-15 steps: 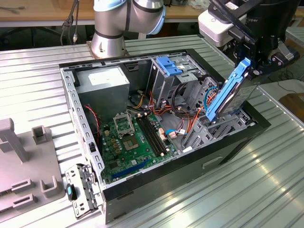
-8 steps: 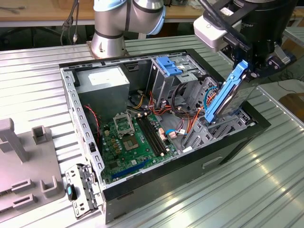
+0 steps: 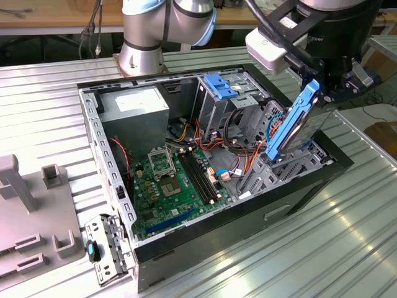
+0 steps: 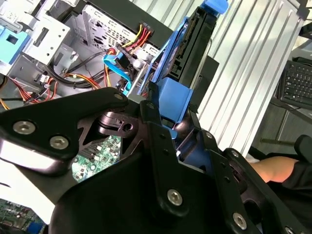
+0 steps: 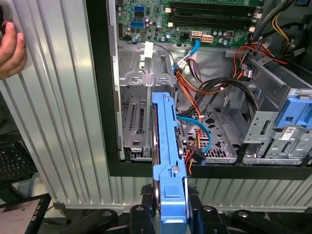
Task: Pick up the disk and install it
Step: 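Insert the disk into the insertion slot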
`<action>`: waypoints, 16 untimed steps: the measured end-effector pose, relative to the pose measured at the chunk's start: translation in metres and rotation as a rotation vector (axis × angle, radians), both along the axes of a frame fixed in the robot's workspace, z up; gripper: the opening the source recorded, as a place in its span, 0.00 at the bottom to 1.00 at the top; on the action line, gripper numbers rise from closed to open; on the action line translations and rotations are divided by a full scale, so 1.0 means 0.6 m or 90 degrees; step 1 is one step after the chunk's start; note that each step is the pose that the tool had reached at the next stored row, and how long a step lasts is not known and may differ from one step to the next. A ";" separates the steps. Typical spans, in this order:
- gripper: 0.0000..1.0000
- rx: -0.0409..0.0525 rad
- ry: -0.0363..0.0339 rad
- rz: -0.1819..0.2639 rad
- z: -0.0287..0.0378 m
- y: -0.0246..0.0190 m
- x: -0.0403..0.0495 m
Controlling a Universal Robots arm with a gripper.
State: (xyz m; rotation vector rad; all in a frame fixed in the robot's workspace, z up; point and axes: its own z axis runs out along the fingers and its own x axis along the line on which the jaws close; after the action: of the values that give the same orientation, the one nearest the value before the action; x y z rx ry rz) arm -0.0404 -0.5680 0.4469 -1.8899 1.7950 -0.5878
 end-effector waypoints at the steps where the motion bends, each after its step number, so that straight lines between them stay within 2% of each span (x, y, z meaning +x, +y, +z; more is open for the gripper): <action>1: 0.37 0.0003 -0.0093 -0.007 -0.015 -0.0027 -0.009; 2: 0.37 0.0002 -0.0209 -0.028 -0.016 -0.0006 -0.014; 3: 0.37 0.0001 -0.0226 -0.042 -0.017 0.0045 -0.016; 7: 0.37 0.0005 -0.0228 -0.042 -0.019 0.0161 -0.017; 13: 0.37 0.0001 -0.0227 -0.042 -0.021 0.0173 -0.017; 16: 0.37 0.0001 -0.0257 -0.042 -0.022 0.0177 -0.017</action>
State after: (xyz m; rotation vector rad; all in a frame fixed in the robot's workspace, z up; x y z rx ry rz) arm -0.0508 -0.5574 0.4338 -1.8113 1.8376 -0.6446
